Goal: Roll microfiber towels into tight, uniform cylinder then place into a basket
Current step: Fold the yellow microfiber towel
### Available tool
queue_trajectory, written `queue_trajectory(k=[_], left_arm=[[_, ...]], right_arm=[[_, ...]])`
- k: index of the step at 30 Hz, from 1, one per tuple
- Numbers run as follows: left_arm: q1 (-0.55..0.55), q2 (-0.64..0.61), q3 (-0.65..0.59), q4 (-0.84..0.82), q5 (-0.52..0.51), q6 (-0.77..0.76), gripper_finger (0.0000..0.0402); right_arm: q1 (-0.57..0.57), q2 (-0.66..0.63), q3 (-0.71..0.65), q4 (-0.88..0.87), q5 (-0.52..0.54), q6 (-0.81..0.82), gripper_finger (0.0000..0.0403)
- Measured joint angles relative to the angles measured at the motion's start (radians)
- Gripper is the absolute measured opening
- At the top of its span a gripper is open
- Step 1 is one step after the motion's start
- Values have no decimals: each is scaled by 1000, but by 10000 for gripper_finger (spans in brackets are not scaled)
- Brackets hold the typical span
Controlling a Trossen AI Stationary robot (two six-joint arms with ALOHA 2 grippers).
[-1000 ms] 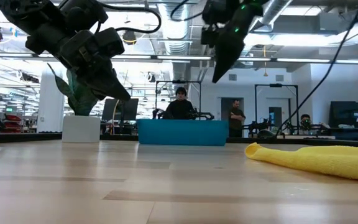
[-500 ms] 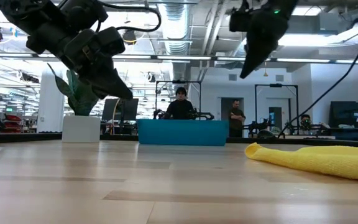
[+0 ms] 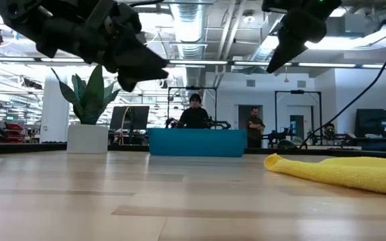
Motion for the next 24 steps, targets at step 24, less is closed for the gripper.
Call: queue_trajectory(k=[24], left_arm=[[-50,653,510,13,66,23,146]], right_arm=[[232,10,0,-176,153,334,79]])
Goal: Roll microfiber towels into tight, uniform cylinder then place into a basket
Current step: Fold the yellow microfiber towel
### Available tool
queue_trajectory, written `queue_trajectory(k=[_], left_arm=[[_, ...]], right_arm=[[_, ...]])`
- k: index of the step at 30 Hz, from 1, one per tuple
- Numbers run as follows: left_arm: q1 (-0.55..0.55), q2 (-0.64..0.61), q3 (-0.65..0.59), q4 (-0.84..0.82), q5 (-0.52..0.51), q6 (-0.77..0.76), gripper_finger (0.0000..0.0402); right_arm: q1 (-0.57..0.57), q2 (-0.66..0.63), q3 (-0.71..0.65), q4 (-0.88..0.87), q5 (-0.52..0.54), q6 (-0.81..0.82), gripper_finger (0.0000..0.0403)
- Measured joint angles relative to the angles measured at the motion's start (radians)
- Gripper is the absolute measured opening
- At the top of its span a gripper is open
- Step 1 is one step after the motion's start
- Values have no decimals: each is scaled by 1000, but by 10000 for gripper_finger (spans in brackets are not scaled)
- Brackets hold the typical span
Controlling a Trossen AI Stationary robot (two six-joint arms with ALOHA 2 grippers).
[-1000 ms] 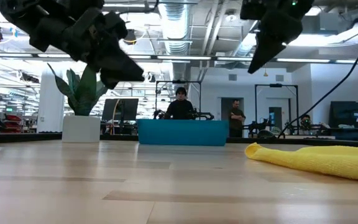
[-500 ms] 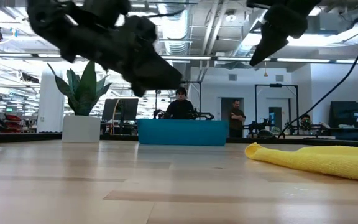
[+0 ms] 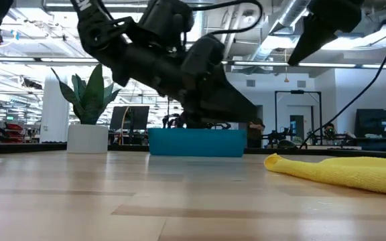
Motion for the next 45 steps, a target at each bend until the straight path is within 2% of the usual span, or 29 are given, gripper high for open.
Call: queue_trajectory(k=[4,10,13,15,29,40,45], left_arm=[[-16,53,69,-70,-5,35,146],[-27,131,148,-81,-9,31,146],[-28,154,176,-126,-52,19,146],[-27,165,181,-150,-83,14,146],[-27,168,183,-142,-63,1,138],[-27,255,217,-89,-37,-8,110],[-27,257,219,-92,-37,4,82]], right_arm=[[27,0,0,2,3,5,79],[30,0,0,8,5,13,79],[27,0,0,8,5,15,79],[27,0,0,9,5,14,79],[27,0,0,22,5,14,79],[27,0,0,26,3,13,79],[27,1,0,24,2,13,79]])
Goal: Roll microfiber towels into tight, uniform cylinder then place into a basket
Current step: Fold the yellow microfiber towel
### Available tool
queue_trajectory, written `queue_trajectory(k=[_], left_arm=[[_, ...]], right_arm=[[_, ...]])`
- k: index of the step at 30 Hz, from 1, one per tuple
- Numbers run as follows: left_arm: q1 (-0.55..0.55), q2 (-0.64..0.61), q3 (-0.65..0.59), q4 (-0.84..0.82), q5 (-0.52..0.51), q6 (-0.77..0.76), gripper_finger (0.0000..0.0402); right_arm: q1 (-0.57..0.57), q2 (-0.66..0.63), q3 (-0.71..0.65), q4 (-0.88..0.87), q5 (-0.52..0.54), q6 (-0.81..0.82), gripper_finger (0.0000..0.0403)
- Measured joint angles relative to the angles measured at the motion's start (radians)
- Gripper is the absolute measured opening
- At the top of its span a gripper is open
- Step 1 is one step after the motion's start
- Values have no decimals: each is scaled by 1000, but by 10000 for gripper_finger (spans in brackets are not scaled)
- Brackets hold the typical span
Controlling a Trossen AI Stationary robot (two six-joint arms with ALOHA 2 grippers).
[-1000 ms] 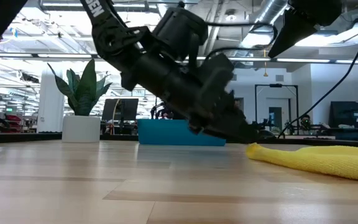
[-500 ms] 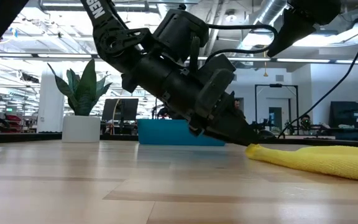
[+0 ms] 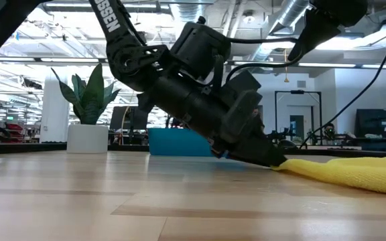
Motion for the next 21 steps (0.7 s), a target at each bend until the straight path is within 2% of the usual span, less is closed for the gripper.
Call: queue_trajectory(k=[7,12,21], left_arm=[[-3,-4,-1,-18,-9,22,7],[-16,-54,-2,-130,-6,50,4],[-95,-173,-5,-340,-152,119,1]], right_arm=[[8,0,0,-2,0,-1,79],[33,0,0,0,0,-1,79],[66,0,0,17,0,-1,79]])
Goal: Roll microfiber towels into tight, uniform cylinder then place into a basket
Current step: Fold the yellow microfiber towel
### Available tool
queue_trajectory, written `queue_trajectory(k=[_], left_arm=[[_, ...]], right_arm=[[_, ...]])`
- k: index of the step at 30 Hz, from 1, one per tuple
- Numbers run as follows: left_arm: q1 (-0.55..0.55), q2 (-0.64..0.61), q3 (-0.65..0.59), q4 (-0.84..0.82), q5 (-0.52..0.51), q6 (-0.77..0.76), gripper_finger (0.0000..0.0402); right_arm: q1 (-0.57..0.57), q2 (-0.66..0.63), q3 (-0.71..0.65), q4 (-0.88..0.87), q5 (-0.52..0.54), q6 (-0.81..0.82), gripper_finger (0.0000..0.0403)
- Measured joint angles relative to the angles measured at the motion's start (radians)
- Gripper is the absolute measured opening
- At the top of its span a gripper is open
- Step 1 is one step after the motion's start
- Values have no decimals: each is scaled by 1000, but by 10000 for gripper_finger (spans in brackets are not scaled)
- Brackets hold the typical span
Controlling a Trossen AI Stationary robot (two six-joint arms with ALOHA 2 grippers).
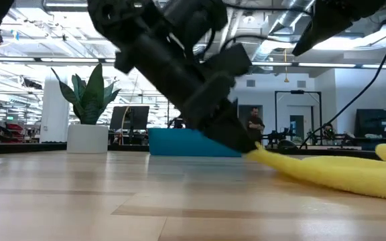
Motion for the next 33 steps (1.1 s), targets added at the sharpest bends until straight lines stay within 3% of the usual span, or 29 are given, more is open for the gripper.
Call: queue_trajectory(k=[8,16,25,33], left_arm=[[-60,-114,1,-226,-105,12,0],[-120,-188,1,-489,-251,-93,0],[-160,-235,-24,-707,-279,-230,0],[-205,-279,-126,-718,-264,-340,0]], right_arm=[[1,0,0,24,-2,0,79],[1,0,0,47,-4,1,79],[1,0,0,50,-5,27,79],[-1,0,0,42,-15,115,79]])
